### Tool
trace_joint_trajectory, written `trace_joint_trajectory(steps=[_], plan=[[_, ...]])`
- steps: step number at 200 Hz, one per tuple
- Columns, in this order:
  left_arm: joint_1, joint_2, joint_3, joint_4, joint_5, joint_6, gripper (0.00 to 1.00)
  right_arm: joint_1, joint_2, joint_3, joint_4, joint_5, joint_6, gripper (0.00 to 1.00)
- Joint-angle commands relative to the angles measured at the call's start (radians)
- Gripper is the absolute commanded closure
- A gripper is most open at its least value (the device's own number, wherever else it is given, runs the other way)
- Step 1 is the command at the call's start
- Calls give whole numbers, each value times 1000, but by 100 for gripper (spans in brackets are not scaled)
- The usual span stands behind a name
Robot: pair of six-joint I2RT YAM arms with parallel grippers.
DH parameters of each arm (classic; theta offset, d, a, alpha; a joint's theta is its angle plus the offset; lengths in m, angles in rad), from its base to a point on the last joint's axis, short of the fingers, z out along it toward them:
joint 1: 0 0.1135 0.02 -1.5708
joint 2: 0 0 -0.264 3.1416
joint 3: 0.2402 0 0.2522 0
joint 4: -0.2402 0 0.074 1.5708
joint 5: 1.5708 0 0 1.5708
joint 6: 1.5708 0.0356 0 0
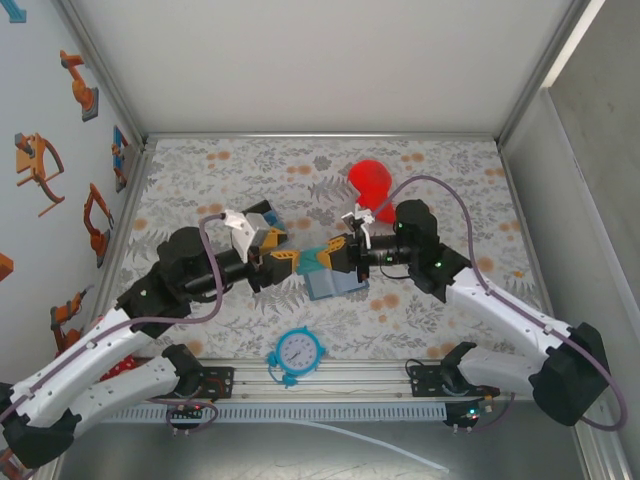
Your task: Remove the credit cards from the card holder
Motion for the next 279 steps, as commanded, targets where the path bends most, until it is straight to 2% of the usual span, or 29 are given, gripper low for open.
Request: trace_joint_trajectory(steps=[1, 32, 75, 92, 130, 143, 182, 224, 241, 279], plan=[[1, 48, 84, -232, 20, 125, 47, 2, -24, 55, -204, -41, -146, 100], [2, 147, 163, -328, 106, 197, 47, 3, -15, 76, -265, -86, -192, 100], [-1, 264, 223, -361, 225, 242, 52, 4, 10, 104, -316, -131, -234, 100], [-2, 295, 235, -375, 238, 256, 56, 4, 17, 109, -330, -139, -243, 100], [-1, 328, 238, -393, 274, 273, 58, 4, 18, 114, -341, -141, -250, 100], [-2, 337, 239, -397, 284, 277, 63, 4, 18, 114, -340, -143, -251, 100], [-2, 360, 239, -405, 294, 283, 64, 4, 21, 115, -338, -143, -252, 100], [-1, 367, 241, -396, 280, 287, 93, 4, 19, 110, -343, -128, -255, 100], [0, 364, 240, -399, 252, 286, 100, 4, 12, 110, -356, -97, -259, 100], [0, 351, 236, -412, 207, 288, 100, 4, -21, 105, -380, 11, -265, 62]])
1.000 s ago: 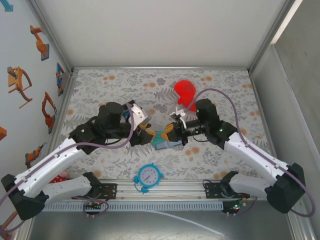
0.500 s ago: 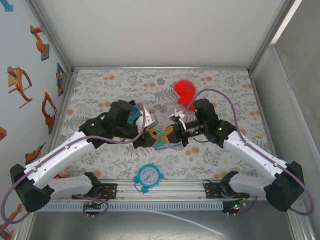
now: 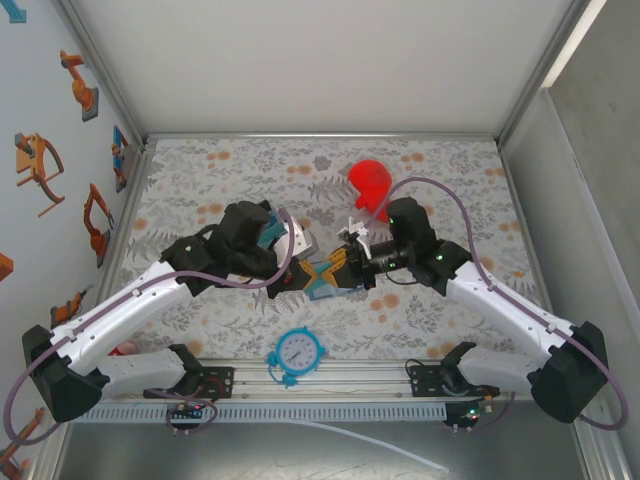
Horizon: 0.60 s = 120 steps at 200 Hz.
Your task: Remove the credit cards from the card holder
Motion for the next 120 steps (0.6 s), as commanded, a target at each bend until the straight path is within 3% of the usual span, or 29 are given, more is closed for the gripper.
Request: trace_joint_trajectory(steps=[1, 26, 62, 120], plan=[[7, -8, 23, -21, -53, 16, 100, 4, -40, 26, -30, 69, -6, 62], [8, -20, 12, -20, -74, 21, 100, 3, -62, 24, -44, 138, -5, 48], [8, -41, -6, -22, -143, 31, 100, 2, -96, 18, -57, 231, 5, 40], [14, -56, -15, -56, -352, 28, 100, 2, -170, 3, -61, 460, 49, 31]])
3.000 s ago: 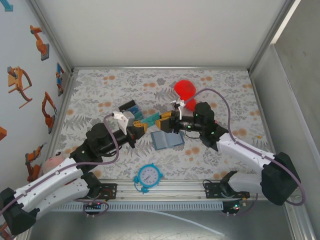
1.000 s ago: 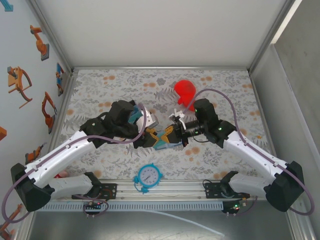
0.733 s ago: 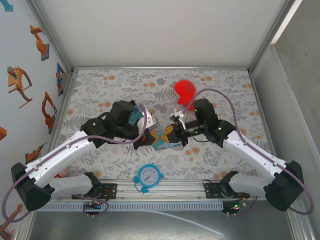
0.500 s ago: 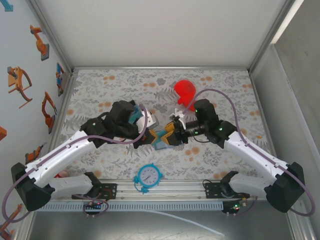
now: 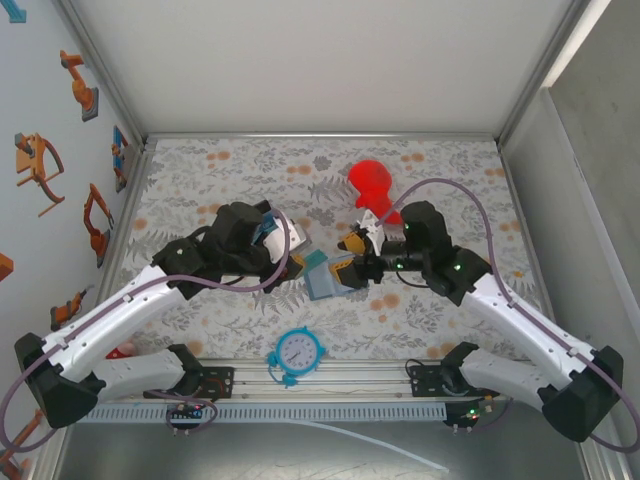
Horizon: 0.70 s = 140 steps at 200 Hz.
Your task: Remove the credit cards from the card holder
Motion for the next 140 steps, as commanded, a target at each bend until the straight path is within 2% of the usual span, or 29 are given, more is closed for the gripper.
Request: trace_joint_trajectory(steps=[1, 43, 104, 106, 111, 113, 140], plan=[[8, -13, -15, -34, -127, 16, 100, 2, -40, 2, -5, 143, 30, 31], [23, -3, -24, -43, -257, 29, 100, 2, -89, -22, 2, 368, 57, 27], [109, 55, -30, -22, -277, 47, 100, 2, -189, -145, 126, 634, 89, 24], [113, 59, -29, -21, -277, 49, 100, 2, -193, -153, 134, 642, 88, 23], [120, 66, -29, -18, -277, 53, 100, 2, -205, -175, 160, 659, 88, 4], [123, 71, -29, -16, -275, 56, 100, 1, -211, -183, 174, 665, 88, 2], [176, 136, -19, 10, -275, 93, 100, 2, -278, -281, 291, 756, 95, 1]])
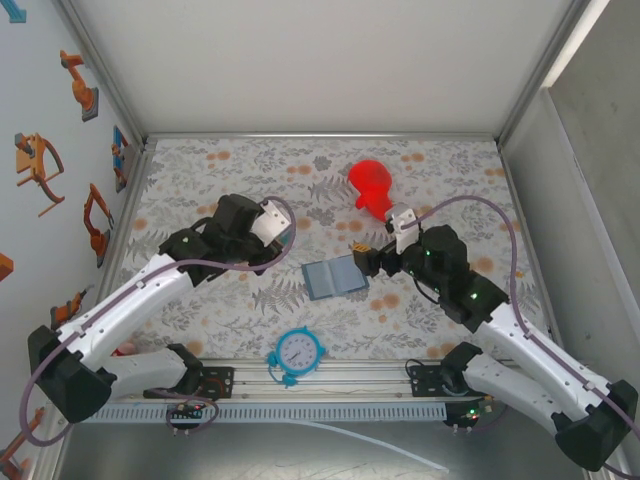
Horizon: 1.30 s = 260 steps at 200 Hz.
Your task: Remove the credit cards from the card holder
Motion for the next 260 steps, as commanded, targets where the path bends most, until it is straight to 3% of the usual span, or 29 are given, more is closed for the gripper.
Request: trace_joint_trajectory(steps=[1, 39, 74, 108, 152, 260], plan=[[42, 49, 1, 22, -6, 50, 100, 2, -52, -60, 137, 146, 22, 1], [127, 167, 54, 18, -6, 115, 100, 2, -75, -12, -27, 257, 80, 1], [182, 254, 75, 55, -18, 213, 100, 1, -83, -28, -52, 315, 107, 1], [243, 333, 102, 102, 65, 301, 100, 1, -79, -35, -48, 329, 142, 1], [282, 402, 137, 95, 137, 370, 100, 1, -113, -84, -48, 488, 208, 1], [347, 506, 158, 70, 259, 422, 100, 1, -192, -126, -50, 513, 230, 1]])
